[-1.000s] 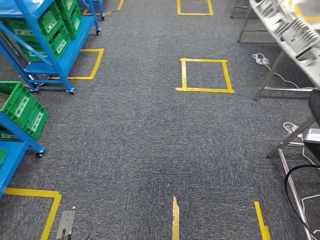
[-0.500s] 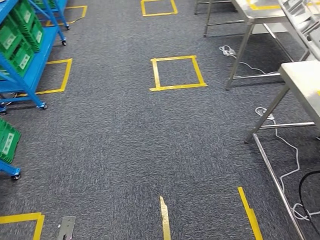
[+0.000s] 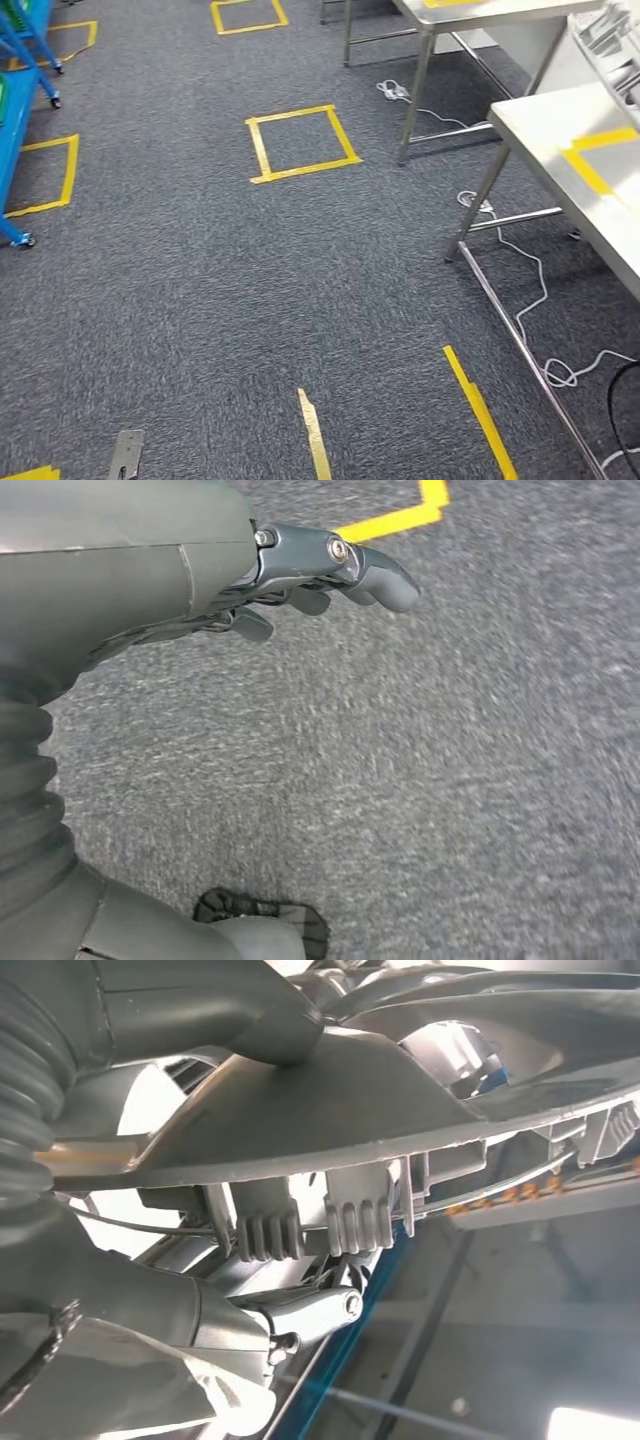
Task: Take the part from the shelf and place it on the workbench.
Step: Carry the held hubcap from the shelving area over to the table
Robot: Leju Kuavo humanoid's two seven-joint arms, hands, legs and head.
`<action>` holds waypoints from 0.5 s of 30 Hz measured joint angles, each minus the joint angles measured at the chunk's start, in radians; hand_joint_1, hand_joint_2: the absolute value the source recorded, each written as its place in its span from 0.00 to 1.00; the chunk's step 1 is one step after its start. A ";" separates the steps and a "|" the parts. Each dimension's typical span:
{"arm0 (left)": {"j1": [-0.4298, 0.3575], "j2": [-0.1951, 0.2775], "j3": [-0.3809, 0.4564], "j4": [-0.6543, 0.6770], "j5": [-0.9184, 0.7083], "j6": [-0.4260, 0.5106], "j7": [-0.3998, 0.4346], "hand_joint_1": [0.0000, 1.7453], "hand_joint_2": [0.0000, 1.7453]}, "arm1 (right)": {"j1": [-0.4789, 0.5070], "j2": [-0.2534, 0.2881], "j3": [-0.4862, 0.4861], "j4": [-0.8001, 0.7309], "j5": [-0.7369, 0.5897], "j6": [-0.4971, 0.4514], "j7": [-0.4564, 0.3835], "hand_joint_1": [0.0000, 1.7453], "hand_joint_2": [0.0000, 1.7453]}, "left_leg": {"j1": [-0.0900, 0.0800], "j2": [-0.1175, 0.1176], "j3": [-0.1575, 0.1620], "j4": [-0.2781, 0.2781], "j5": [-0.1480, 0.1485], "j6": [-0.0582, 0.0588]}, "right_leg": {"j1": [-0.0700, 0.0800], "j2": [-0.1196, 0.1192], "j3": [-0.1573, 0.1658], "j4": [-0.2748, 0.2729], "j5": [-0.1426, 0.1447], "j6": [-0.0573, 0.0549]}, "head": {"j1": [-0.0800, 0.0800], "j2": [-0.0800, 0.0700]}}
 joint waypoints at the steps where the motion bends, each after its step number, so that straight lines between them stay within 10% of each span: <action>1: -0.001 0.001 0.000 0.000 0.000 0.000 0.000 0.00 1.00 | 0.002 0.001 -0.003 0.000 0.000 0.000 0.000 1.00 1.00 | -0.002 0.007 0.000 0.006 -0.004 -0.006 | 0.001 -0.008 0.018 -0.030 0.004 -0.006 | -0.001 0.000; 4: -0.003 0.002 0.000 0.000 -0.002 0.000 0.001 0.00 1.00 | 0.011 0.002 -0.010 0.000 0.004 -0.002 0.000 1.00 1.00 | -0.004 0.025 0.005 0.013 -0.014 -0.015 | 0.003 0.017 0.020 -0.031 0.000 -0.033 | -0.004 0.000; 6: -0.004 0.000 0.000 0.000 -0.005 0.000 0.001 0.00 1.00 | 0.014 0.002 -0.014 -0.001 0.009 -0.003 0.000 1.00 1.00 | 0.002 -0.004 -0.007 0.050 -0.044 -0.022 | 0.003 0.036 0.020 -0.031 0.001 -0.045 | -0.005 0.000; 10: -0.003 -0.002 0.000 0.000 -0.007 0.003 0.001 0.00 1.00 | 0.019 0.005 -0.016 -0.001 0.017 -0.006 -0.002 1.00 1.00 | 0.003 -0.067 -0.122 0.290 -0.143 -0.017 | 0.012 0.078 0.021 -0.031 0.002 -0.058 | -0.009 0.000; 12: -0.001 -0.002 0.000 0.000 -0.007 0.005 0.000 0.00 1.00 | 0.025 0.008 -0.018 -0.001 0.018 -0.008 -0.002 1.00 1.00 | -0.005 -0.074 -0.135 0.291 -0.110 -0.001 | 0.017 0.104 0.022 -0.031 0.002 -0.061 | -0.009 0.000; 15: -0.001 0.003 0.000 0.000 -0.008 0.006 0.000 0.00 1.00 | 0.030 0.011 -0.022 0.000 0.019 -0.009 -0.002 1.00 1.00 | -0.020 -0.135 -0.062 0.099 -0.001 0.029 | 0.017 0.142 0.020 -0.031 0.005 -0.062 | -0.008 0.000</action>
